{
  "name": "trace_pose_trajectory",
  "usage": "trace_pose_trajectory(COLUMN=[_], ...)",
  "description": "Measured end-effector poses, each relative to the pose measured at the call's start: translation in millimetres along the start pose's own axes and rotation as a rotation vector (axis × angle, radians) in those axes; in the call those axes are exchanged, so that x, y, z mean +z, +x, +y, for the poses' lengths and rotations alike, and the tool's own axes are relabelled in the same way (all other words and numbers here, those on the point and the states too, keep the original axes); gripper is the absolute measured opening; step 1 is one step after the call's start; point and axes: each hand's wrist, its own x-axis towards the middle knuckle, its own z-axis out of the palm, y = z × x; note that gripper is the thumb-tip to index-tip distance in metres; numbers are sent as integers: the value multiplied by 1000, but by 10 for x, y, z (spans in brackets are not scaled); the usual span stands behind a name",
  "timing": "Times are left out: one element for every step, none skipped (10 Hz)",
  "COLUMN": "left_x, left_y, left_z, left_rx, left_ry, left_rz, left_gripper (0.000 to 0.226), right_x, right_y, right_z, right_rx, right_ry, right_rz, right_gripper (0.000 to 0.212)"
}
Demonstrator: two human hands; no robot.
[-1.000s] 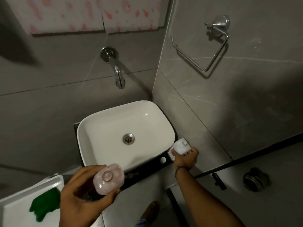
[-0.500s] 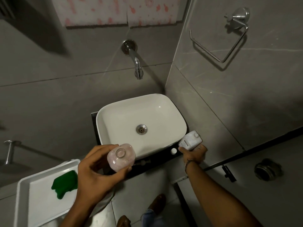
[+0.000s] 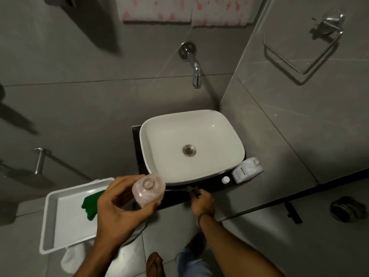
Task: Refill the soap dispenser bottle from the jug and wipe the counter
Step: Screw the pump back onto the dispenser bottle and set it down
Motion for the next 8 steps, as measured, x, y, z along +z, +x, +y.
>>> trace_pose_trajectory(left_x=[-78, -166, -260, -337, -403, -410, -414, -418], left_y=[-119, -254, -377, -475, -527, -538, -479, -384], left_z=[-19, -69, -93, -147, -143, -174, -159, -146], left_rx=[-6, -10, -42, -43, -80, -85, -79, -65], left_ry=[21, 49, 46, 71, 64, 67, 62, 33], left_rz=[32, 51, 93, 97, 108, 109, 126, 134], left_gripper=[65, 66, 64, 63, 64, 64, 63, 60], right_x=[149, 256, 311, 329, 321, 302, 268, 72], right_y=[12, 80, 104, 115, 140, 33, -174, -477], right_z=[-188, -280, -346, -326, -259, -280, -271, -383], right_rx=[295, 372, 436, 455, 443, 392, 450, 304], right_ry=[366, 535, 653, 744, 727, 758, 904, 844], right_rz=[9, 63, -57, -152, -298, -242, -186, -171], right_gripper=[36, 44, 48, 40, 52, 50, 42, 29])
